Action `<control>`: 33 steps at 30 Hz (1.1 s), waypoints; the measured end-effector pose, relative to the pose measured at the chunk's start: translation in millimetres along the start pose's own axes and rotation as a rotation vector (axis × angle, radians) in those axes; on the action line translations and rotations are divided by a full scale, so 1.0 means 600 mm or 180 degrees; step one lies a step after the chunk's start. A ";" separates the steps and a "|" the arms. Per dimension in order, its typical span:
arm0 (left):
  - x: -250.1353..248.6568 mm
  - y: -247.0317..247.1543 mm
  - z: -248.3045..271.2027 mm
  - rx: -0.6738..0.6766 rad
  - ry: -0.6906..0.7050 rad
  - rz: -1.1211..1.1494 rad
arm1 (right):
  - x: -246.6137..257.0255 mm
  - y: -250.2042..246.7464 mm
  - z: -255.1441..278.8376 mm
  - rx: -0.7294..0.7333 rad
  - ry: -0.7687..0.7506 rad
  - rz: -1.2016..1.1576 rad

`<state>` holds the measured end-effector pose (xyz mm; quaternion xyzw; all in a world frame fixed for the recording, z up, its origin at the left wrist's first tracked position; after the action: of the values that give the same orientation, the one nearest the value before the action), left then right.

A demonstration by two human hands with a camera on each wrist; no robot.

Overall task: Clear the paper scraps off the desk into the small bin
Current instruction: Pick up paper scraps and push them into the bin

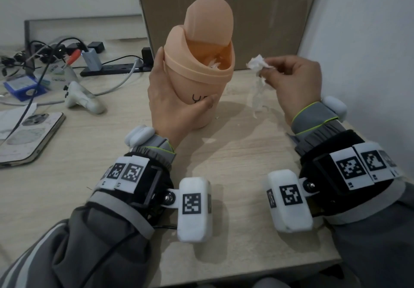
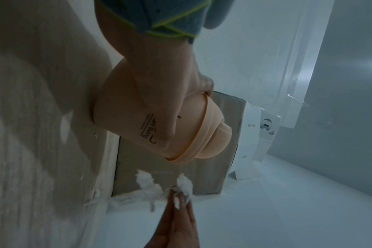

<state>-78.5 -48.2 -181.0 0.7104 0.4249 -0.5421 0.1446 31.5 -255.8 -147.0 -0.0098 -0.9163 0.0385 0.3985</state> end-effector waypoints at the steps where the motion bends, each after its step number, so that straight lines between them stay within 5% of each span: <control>1: -0.002 0.001 0.001 0.0018 0.0024 0.0012 | 0.006 -0.003 -0.002 -0.0127 -0.0043 -0.0190; 5: -0.014 0.002 0.009 0.0082 0.0165 -0.0058 | 0.025 -0.010 -0.011 -0.0448 -0.0114 -0.0899; 11: -0.032 0.004 0.023 0.0137 0.0288 -0.0269 | 0.056 -0.002 -0.006 -0.0124 -0.0368 -0.1176; 21: -0.041 0.017 0.031 0.0317 0.0683 -0.0493 | 0.062 0.033 0.019 0.0737 -0.0599 -0.0548; 26: -0.041 0.018 0.032 0.0274 0.0661 -0.0586 | 0.051 0.040 0.022 0.1382 -0.0923 0.0358; 33: -0.033 0.012 0.027 0.0235 0.0342 -0.0285 | 0.065 0.017 0.009 0.0387 -0.1022 -0.0441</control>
<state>-84.3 -72.3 -171.1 0.7236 0.4431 -0.5244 0.0709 0.7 -244.1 -123.1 0.0838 -0.9626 0.0673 0.2486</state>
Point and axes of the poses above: each hand's wrist, its own z-axis away from the middle knuckle, its own y-axis out of the palm, x = y × z, the point moved 4 cm from there along -z, towards the middle knuckle, and after that the axes turned 15 degrees about -y, right-handed, at the moved point
